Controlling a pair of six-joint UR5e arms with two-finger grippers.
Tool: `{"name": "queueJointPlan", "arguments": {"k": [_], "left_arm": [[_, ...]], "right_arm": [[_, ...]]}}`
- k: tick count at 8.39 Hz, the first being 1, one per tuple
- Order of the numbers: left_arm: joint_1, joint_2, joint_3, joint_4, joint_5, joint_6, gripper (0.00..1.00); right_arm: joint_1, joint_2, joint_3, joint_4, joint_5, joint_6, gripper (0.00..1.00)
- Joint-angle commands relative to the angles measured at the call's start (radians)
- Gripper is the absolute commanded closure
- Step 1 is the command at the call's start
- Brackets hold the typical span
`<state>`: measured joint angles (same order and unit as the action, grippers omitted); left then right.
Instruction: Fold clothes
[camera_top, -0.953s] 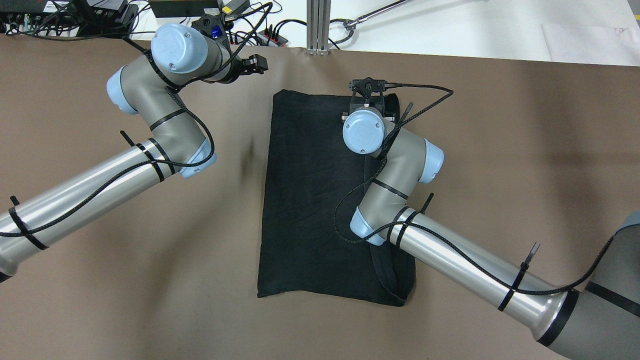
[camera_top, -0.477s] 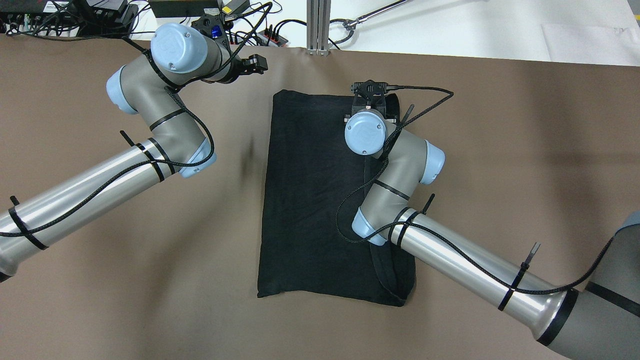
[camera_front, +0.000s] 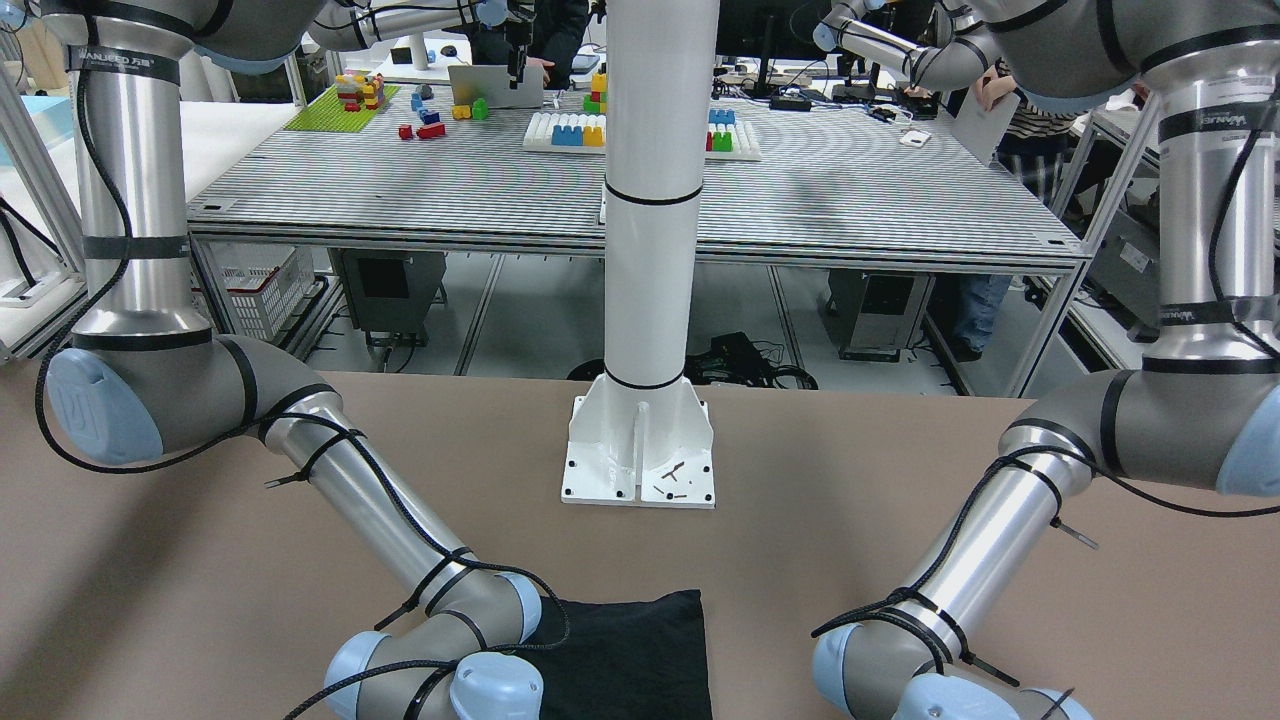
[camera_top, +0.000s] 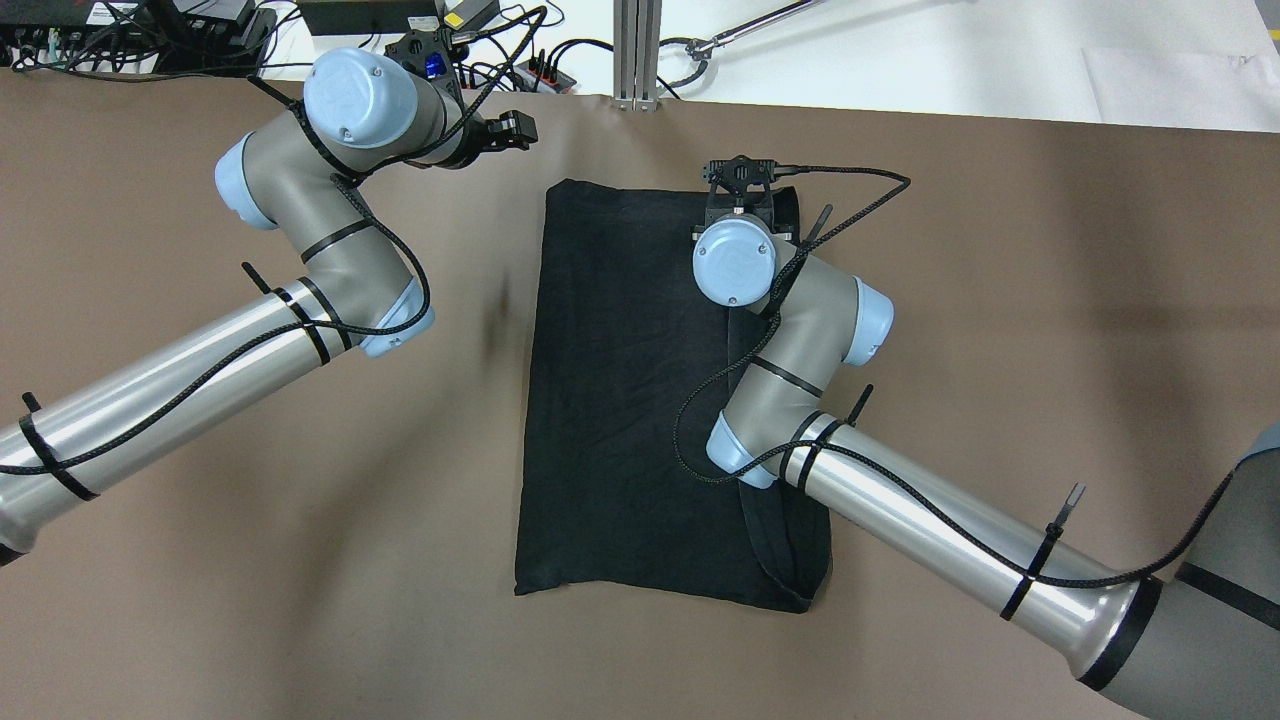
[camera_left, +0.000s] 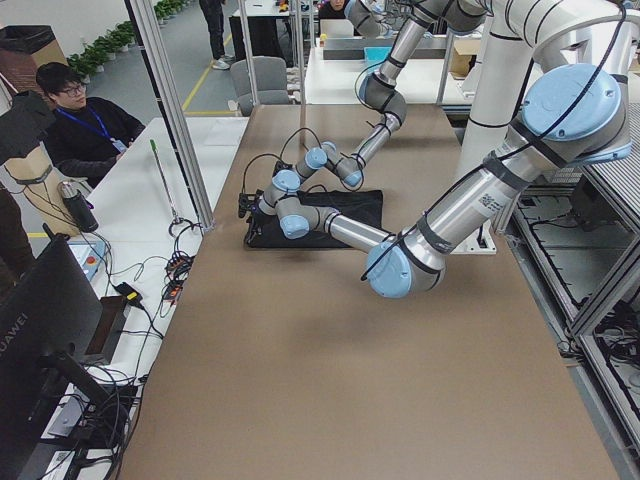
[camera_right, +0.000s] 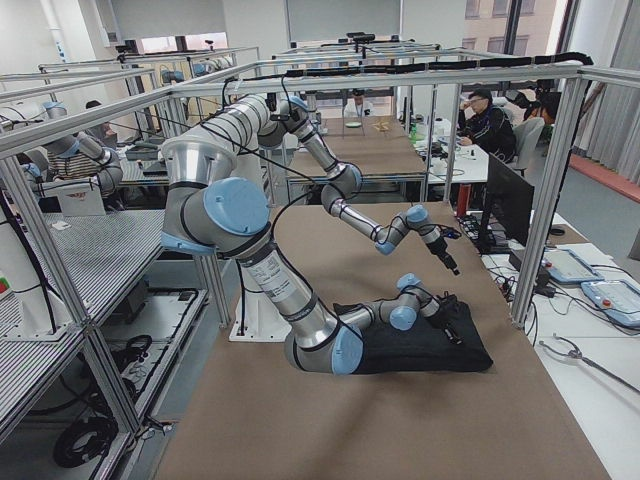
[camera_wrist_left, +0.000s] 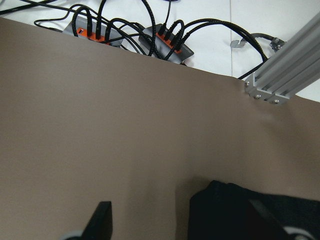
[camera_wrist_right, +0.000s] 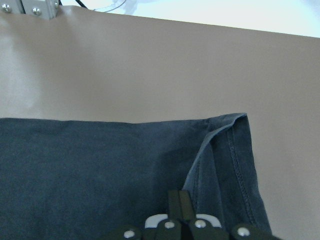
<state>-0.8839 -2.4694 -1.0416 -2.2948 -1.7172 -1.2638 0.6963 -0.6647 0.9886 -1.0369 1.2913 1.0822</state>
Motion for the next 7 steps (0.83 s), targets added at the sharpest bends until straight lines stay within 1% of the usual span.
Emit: {"name": "queueJointPlan", "arguments": {"k": [1,2,3,4,7], "left_arm": [[0.0,-0.003,0.0,0.002,-0.001,0.0,0.06],[0.0,-0.003,0.0,0.002,0.001,0.0,0.06],[0.0,-0.005,0.0,0.002,0.001,0.0,0.06],[0.0,-0.005,0.002,0.002,0.001,0.0,0.06],[0.0,-0.005,0.009,0.002,0.001,0.0,0.06]], "right_arm": [[0.021,-0.12,0.144,0.0,0.049,-0.057,1.0],[0.028,-0.183,0.209,0.003,0.065,-0.103,1.0],[0.041,-0.205,0.225,0.005,0.083,-0.114,1.0],[0.057,-0.213,0.226,0.008,0.121,-0.119,1.0],[0.065,-0.207,0.225,0.006,0.123,-0.133,1.0]]}}
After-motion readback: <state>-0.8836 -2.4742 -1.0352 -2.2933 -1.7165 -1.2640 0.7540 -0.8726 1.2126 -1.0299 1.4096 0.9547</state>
